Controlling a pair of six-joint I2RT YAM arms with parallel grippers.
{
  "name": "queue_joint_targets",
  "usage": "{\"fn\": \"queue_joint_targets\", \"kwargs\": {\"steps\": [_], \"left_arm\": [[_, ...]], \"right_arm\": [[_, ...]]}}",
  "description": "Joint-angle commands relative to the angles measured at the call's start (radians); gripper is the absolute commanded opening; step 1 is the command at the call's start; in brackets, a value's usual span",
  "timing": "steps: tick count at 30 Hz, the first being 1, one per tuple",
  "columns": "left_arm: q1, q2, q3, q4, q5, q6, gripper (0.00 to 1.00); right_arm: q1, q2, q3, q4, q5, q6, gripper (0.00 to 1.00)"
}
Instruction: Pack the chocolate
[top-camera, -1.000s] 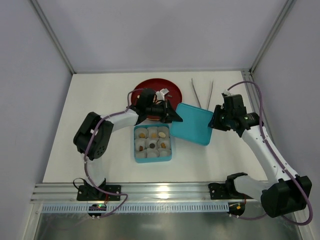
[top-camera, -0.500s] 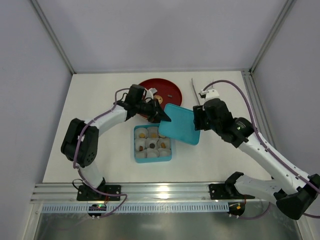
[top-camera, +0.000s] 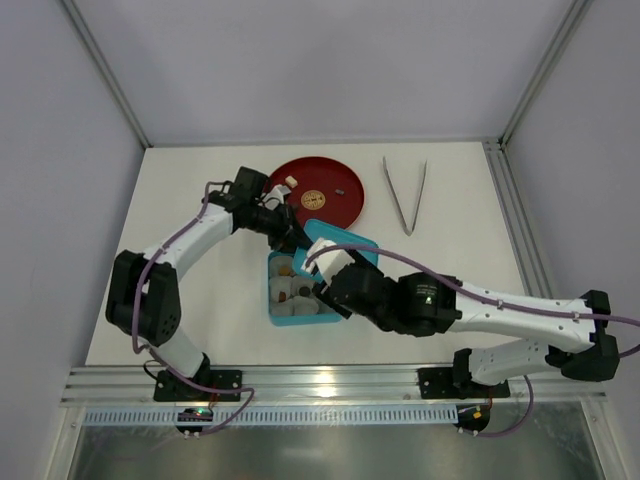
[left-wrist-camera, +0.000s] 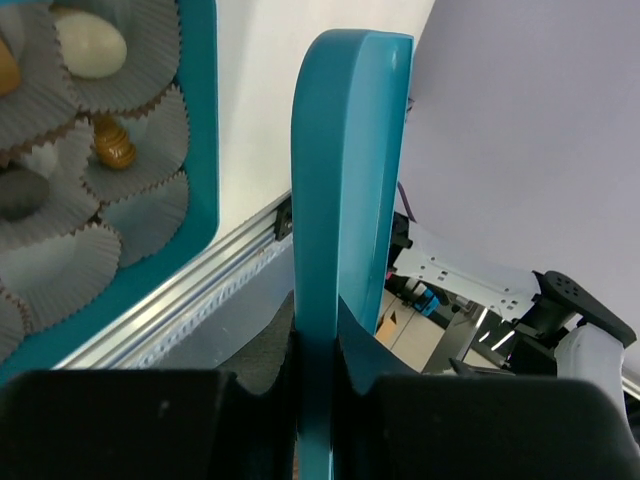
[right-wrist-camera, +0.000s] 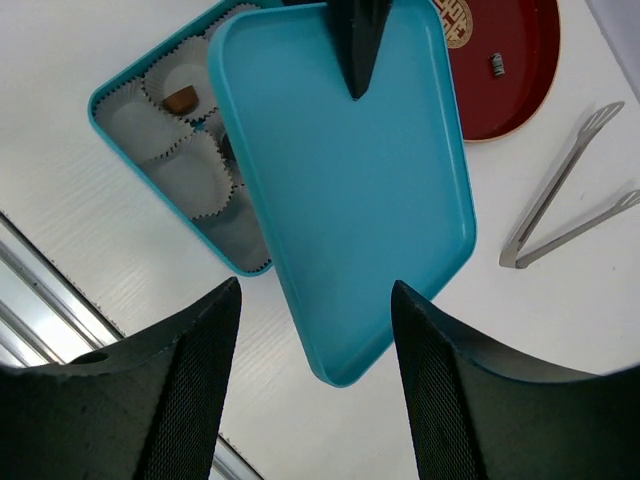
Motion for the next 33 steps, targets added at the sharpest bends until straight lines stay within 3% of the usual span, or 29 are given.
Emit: {"fn": "queue_joint_targets", "kwargs": {"steps": [1,7,14,19,29,33], "left_arm": [[0.005,-0.074,0.037,-0.118,0.062,0.022,0.0],[0.007,-0.109,-0.009,-0.104,0.056,-0.004,0.0],[0.007,-0.152,-0.02,-0.105,0.047,-0.01,0.0],[0.008,-0.181,-0.028,-0.115,0.039,-0.01,0.0],[0.01,-0.204,-0.055,-0.119,0.03,-0.009,0.0],[0.012,-0.215,-0.054,-0.098,0.042,-0.016,0.0]], "right_arm": [[0.088,0.036,0.083,-0.049,0.121,-0.037,0.63],[0.177,0.146,0.125,-0.072,0.188,-0.049,0.63],[0.184,0.287,0.159,-0.087,0.285,-0.097,0.61],[0.178,0.341,0.155,-0.093,0.351,-0.128,0.55],[0.176,0.387,0.174,-0.087,0.408,-0.178,0.26],[0.173,0.396,0.166,-0.067,0.419,-0.189,0.04]]}}
